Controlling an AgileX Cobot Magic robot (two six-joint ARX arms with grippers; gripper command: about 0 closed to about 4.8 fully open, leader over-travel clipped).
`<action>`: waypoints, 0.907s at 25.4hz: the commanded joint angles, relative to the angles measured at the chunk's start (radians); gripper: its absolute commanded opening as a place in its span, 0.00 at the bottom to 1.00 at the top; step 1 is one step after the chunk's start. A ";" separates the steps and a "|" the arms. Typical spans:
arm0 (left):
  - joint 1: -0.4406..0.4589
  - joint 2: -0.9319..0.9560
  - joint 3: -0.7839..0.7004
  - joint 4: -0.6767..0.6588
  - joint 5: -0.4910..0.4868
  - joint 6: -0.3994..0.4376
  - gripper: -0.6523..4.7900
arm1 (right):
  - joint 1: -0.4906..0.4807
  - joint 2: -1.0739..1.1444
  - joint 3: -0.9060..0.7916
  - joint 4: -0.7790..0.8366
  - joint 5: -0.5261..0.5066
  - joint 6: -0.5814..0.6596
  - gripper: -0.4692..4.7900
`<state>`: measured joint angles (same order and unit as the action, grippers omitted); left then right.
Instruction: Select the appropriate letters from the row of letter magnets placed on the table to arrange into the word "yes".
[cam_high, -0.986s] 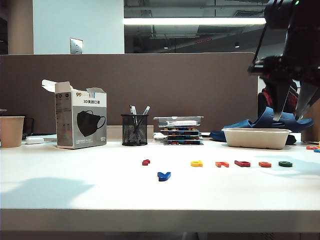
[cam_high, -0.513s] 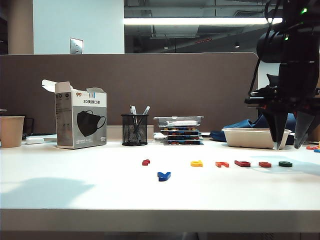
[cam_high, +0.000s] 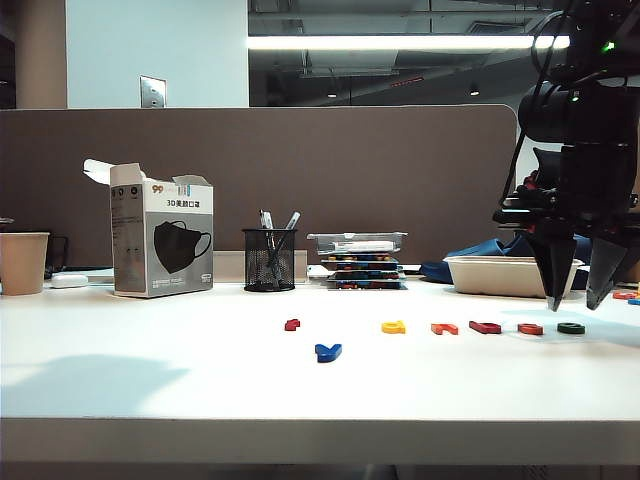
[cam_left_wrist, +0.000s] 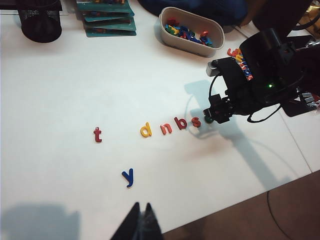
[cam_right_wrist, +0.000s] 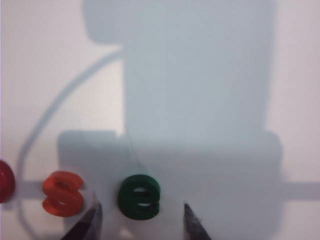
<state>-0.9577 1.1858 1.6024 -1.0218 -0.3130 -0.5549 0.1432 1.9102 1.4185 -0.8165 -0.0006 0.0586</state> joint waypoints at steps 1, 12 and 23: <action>0.000 -0.002 0.003 -0.002 0.003 0.001 0.11 | -0.003 0.011 0.005 0.013 -0.002 -0.011 0.48; 0.000 -0.002 0.003 -0.005 0.003 0.001 0.11 | -0.002 0.045 0.005 0.013 -0.003 -0.011 0.47; 0.000 -0.002 0.003 -0.005 0.003 0.001 0.11 | -0.002 0.057 0.005 0.013 -0.003 -0.011 0.46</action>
<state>-0.9577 1.1858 1.6024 -1.0325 -0.3099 -0.5549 0.1417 1.9640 1.4204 -0.8082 -0.0021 0.0509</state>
